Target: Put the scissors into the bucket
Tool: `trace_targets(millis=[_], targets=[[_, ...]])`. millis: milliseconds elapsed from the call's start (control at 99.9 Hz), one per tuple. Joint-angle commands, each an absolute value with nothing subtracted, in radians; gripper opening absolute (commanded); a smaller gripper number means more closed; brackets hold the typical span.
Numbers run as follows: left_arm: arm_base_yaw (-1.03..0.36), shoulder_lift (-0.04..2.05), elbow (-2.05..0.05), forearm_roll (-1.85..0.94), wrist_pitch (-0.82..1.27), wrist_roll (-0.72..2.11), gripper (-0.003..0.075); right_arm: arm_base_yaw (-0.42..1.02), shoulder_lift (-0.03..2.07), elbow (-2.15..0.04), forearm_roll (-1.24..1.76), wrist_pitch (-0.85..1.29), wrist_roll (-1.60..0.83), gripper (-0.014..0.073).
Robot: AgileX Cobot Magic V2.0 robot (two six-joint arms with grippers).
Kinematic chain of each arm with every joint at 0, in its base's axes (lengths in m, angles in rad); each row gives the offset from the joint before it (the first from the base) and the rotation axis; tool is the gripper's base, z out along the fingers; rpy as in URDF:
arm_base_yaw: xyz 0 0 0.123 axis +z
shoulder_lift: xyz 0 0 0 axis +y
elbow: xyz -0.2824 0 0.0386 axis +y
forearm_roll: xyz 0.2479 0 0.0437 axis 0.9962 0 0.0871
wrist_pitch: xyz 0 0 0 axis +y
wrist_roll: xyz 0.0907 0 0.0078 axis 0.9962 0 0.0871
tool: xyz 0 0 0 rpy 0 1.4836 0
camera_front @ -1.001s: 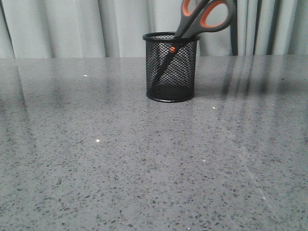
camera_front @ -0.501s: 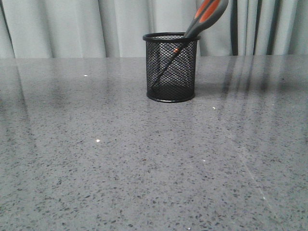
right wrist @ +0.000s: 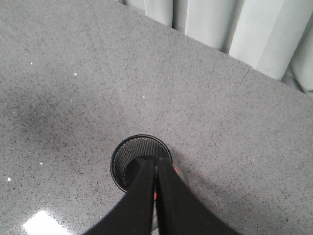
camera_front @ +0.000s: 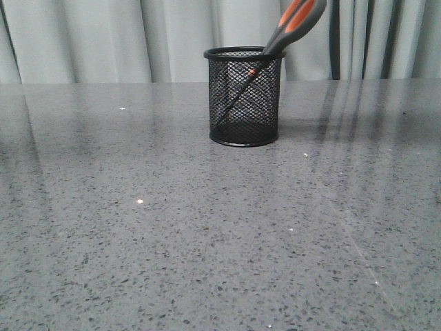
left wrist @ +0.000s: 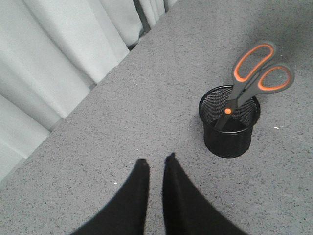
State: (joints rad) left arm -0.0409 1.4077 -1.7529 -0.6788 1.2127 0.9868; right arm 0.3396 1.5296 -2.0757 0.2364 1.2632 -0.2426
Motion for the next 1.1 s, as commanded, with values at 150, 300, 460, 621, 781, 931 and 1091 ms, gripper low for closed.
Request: trace_targets(millis=[150, 300, 460, 621, 781, 931, 1091], targets=[[-0.04, 1.298, -1.772, -0.618, 1.138, 0.855, -0.002, 0.334, 1.424, -2.075, 0.228, 1.098, -0.23, -0.0044], [-0.04, 1.188, -1.67, -0.591, 0.997, 0.829, -0.002, 0.334, 1.323, -1.949, 0.202, 0.946, -0.23, -0.0044], [-0.04, 1.006, -1.422, -0.593, 0.733, 0.829, -0.002, 0.334, 1.138, -1.657, 0.183, 0.683, -0.23, -0.0044], [-0.04, 0.791, -1.099, -0.603, 0.483, 0.829, -0.002, 0.334, 0.906, -1.249, 0.181, 0.382, -0.23, -0.0045], [-0.04, 0.565, -0.774, -0.654, 0.324, 0.829, -0.002, 0.334, 0.654, -0.875, 0.181, 0.19, -0.23, -0.0045], [-0.04, 0.362, -0.518, -0.732, 0.253, 0.829, -0.002, 0.334, 0.439, -0.59, 0.181, 0.143, -0.23, -0.0045], [-0.04, 0.153, -0.327, -0.831, 0.243, 0.829, -0.002, 0.334, 0.24, -0.384, 0.181, 0.141, -0.23, -0.0045]])
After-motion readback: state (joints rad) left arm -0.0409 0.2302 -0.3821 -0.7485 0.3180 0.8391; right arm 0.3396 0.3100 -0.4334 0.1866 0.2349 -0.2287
